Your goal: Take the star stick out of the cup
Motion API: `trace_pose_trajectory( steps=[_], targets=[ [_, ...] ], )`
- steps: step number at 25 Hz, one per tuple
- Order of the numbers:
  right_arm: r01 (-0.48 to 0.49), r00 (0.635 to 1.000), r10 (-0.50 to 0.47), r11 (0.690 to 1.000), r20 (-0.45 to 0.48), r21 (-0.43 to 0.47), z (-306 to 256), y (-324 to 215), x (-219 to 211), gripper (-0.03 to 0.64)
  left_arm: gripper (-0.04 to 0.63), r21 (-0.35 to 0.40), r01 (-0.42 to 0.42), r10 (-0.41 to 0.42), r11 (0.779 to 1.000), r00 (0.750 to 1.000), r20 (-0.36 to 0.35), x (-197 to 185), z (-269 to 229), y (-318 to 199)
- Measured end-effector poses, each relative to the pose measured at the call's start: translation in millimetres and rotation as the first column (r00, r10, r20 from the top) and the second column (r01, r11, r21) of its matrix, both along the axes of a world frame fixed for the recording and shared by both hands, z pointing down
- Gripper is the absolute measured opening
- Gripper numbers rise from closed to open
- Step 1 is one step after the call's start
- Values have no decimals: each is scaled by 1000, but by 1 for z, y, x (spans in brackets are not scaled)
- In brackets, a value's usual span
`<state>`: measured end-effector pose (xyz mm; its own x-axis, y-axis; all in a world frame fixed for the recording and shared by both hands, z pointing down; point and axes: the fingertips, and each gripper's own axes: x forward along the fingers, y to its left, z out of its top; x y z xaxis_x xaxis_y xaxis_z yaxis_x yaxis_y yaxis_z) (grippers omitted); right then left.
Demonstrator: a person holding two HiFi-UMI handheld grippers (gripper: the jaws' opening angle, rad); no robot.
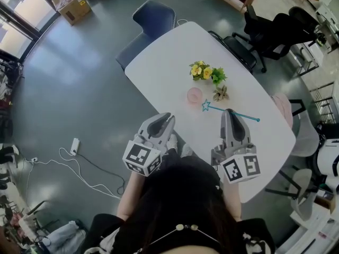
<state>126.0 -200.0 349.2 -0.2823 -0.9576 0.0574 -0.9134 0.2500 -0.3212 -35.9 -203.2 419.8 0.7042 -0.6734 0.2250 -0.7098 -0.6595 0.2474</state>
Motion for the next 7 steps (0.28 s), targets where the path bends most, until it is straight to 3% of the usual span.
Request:
trace_pose_trajectory(
  steps=[7],
  targets=[
    [4, 1000, -4, 1000, -2, 7, -2, 1, 2, 20, 52, -9, 4, -4, 1000, 1000, 9, 0, 4, 5]
  ],
)
